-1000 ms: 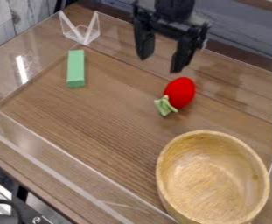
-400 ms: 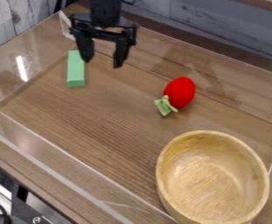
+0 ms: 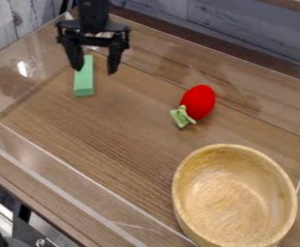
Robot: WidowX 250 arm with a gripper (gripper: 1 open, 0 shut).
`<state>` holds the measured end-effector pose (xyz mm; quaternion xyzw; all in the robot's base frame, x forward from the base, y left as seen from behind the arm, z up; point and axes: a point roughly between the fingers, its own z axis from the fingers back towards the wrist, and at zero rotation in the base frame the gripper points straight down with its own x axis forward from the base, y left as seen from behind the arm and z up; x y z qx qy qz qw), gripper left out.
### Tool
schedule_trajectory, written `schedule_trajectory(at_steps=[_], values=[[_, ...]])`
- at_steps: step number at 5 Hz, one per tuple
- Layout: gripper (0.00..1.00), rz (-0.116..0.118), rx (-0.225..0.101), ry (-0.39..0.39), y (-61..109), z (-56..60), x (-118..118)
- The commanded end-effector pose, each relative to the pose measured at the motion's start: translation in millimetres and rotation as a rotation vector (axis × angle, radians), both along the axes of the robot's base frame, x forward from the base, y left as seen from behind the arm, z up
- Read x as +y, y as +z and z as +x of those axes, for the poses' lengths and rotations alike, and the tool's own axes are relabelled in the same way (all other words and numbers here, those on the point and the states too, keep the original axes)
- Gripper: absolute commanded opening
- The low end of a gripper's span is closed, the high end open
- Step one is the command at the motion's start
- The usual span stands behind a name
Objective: Put the green block in the brown bowl
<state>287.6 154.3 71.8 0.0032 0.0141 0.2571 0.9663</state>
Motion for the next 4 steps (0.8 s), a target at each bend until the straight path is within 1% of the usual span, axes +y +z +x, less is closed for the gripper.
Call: schedule_trajectory(at_steps=[1,2,3,4], values=[[1.00,0.031,-0.056,0.038,3.4,-0.1,29],[1.00,0.030,-0.069,0.024,-15.2,5.0,40],[1.00,0.024,-0.080,0.002,-28.4,15.0,40],[1.00,0.017,-0.087,0.023,-24.9,23.3,32]])
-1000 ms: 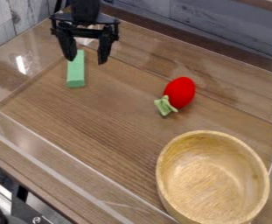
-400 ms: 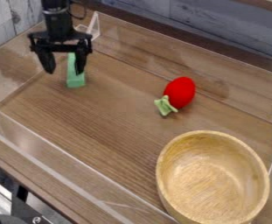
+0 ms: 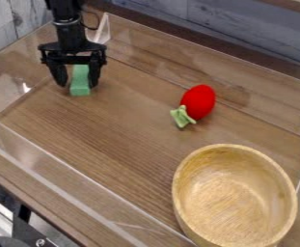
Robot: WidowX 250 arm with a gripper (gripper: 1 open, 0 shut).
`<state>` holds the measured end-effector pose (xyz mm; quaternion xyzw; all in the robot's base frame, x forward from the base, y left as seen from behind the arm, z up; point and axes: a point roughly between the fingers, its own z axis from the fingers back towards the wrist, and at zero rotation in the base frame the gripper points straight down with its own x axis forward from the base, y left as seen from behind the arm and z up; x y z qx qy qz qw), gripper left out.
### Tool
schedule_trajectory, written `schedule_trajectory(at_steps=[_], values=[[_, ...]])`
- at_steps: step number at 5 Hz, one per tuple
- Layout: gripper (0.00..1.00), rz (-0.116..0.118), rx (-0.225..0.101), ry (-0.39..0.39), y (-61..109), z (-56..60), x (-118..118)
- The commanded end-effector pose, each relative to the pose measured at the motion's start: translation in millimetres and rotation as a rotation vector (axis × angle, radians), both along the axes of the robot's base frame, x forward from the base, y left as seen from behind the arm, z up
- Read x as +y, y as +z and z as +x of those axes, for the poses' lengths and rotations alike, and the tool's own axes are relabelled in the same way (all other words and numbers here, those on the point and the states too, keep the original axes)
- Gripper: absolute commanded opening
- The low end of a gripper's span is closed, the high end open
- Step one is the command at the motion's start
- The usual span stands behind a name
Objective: Put the green block in the brown bowl
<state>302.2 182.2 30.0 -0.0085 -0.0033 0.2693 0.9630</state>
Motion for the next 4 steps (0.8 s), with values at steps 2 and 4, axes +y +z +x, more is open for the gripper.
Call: schedule_trajectory(at_steps=[2,4], values=[[1.00,-0.001,-0.062,-0.050,27.6,16.3,-1],[1.00,-0.012,-0.069,-0.094,44.5,16.0,4]])
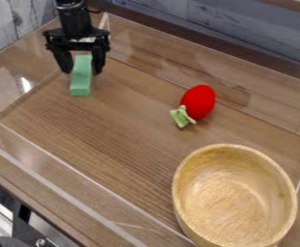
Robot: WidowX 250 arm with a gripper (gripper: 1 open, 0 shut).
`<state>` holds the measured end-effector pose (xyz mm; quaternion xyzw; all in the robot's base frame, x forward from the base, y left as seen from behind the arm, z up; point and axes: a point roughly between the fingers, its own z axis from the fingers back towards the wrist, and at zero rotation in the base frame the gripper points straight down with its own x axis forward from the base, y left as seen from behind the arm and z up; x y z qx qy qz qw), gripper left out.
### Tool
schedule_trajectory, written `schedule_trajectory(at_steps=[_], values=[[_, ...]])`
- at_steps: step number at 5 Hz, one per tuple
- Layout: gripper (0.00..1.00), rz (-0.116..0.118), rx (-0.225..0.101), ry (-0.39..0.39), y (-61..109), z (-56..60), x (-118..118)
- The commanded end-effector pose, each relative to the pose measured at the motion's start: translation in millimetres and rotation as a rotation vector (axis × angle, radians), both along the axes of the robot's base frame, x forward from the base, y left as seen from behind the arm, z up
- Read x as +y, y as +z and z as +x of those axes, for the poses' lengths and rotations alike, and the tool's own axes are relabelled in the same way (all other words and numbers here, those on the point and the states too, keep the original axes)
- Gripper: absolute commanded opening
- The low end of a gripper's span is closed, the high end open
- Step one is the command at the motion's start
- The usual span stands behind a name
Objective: Put the green block in the brown bowl
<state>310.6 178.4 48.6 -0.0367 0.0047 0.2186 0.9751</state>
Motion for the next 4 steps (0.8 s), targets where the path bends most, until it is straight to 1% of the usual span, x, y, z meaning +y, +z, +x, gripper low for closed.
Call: schedule_trajectory(at_steps=[1,3,4], values=[[1.00,0.042,-0.069,0.037,34.5,9.1,11],[1.00,0.048,-0.062,0.051,14.9,-6.0,31],[1.00,0.047,-0.060,-0.013,22.9,-6.8,34]])
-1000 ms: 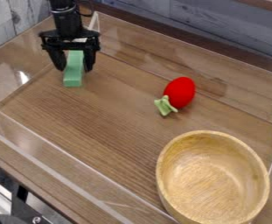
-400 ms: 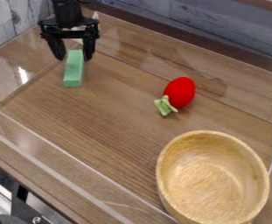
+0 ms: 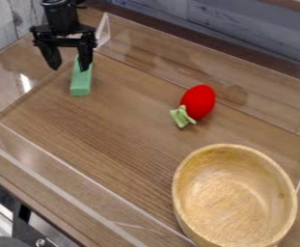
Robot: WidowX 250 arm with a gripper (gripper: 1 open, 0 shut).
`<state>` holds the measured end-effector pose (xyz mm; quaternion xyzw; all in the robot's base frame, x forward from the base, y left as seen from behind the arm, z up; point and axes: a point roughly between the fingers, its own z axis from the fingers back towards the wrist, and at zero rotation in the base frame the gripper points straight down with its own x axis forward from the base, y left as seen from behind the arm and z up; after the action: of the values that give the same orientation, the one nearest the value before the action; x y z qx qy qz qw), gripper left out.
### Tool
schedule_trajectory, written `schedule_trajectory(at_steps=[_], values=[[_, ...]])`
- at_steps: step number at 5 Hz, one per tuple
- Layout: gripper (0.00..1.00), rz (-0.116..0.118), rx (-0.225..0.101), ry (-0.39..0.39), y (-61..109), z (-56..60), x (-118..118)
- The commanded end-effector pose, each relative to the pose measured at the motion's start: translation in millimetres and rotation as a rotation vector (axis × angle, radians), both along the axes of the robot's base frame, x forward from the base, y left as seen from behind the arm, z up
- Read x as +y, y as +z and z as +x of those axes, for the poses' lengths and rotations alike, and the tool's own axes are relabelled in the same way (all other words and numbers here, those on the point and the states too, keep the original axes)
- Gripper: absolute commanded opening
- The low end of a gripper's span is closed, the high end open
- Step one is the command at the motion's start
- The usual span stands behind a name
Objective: Put the green block in the brown bowl
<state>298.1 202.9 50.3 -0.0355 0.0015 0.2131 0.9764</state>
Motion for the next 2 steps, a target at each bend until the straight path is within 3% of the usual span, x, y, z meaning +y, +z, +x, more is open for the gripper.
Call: schedule_trajectory(at_steps=[1,2], values=[[1.00,0.039,-0.052,-0.071,30.9,7.5,7.6],[1.00,0.034,-0.052,-0.133,39.2,7.1,4.0]])
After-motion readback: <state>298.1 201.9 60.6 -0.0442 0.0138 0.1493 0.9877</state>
